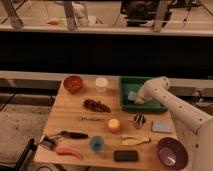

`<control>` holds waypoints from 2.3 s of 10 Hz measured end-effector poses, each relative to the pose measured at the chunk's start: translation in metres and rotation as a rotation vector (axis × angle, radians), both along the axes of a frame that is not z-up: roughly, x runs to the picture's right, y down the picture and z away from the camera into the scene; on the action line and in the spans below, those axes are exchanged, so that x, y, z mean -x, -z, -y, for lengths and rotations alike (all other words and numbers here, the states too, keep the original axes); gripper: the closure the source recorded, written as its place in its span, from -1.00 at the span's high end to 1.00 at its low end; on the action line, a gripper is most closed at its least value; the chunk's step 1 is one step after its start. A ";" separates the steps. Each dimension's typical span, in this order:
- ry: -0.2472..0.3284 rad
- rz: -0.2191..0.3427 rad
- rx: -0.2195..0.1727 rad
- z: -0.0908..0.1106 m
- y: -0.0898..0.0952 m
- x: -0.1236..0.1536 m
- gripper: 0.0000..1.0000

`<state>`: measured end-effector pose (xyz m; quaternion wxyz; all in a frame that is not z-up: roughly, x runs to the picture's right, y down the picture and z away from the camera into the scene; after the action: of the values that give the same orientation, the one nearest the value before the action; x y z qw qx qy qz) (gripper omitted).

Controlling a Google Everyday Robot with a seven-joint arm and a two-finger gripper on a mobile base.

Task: Wipe tray with sponge

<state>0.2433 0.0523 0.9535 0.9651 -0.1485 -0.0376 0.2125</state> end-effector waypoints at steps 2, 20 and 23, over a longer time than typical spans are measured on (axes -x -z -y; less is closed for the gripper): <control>-0.023 -0.034 -0.011 0.004 0.000 -0.026 -0.70; 0.195 -0.023 -0.162 0.048 0.001 -0.080 -0.31; 0.264 0.032 -0.247 0.057 0.038 -0.081 -0.57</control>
<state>0.3238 -0.0044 0.9151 0.9948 -0.0358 -0.0590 0.0754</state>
